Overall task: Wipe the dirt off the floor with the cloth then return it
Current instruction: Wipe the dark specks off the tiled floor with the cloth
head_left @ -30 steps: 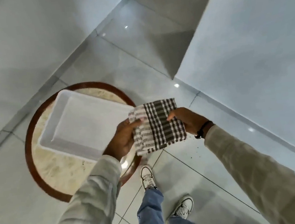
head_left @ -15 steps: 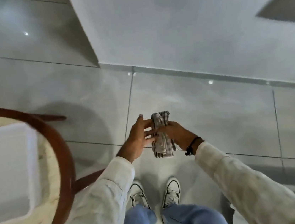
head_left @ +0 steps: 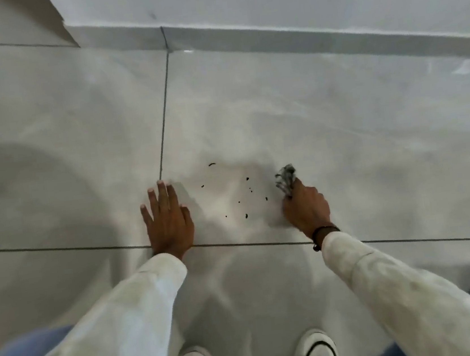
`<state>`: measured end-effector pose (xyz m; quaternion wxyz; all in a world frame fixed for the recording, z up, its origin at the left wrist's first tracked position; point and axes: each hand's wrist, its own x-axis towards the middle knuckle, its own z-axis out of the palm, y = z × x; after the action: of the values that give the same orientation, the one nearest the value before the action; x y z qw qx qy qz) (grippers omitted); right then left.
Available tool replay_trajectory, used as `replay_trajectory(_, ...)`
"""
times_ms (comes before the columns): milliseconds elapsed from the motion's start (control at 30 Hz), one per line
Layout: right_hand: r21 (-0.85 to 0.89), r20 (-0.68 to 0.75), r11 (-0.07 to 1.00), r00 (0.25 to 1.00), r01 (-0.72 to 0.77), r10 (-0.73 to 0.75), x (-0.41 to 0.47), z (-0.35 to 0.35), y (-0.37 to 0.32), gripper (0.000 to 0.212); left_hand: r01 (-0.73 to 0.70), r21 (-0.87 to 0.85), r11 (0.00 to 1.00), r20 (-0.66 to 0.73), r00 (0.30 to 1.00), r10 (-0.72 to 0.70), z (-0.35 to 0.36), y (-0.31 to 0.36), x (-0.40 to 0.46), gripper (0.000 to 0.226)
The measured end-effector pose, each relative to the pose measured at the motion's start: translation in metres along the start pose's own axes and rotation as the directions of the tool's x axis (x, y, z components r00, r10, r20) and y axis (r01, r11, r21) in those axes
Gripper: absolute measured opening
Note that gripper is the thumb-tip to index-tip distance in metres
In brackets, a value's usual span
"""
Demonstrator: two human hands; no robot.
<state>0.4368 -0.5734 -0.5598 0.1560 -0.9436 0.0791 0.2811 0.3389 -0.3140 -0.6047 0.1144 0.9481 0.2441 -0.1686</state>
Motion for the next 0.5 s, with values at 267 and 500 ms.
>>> replay_trajectory(267, -0.189, -0.195, 0.928, 0.914, 0.321, -0.356, 0.046, 0.084, 0.022, 0.071, -0.005, 0.025, 1.000, -0.235, 0.972, 0.011, 0.085, -0.045, 0.046, 0.071)
replay_trajectory(500, -0.210, -0.293, 0.933, 0.892, 0.291, -0.344, 0.066, 0.119, 0.003, 0.067, -0.019, 0.023, 1.000, -0.338, 0.941, 0.025, 0.093, -0.044, 0.046, 0.069)
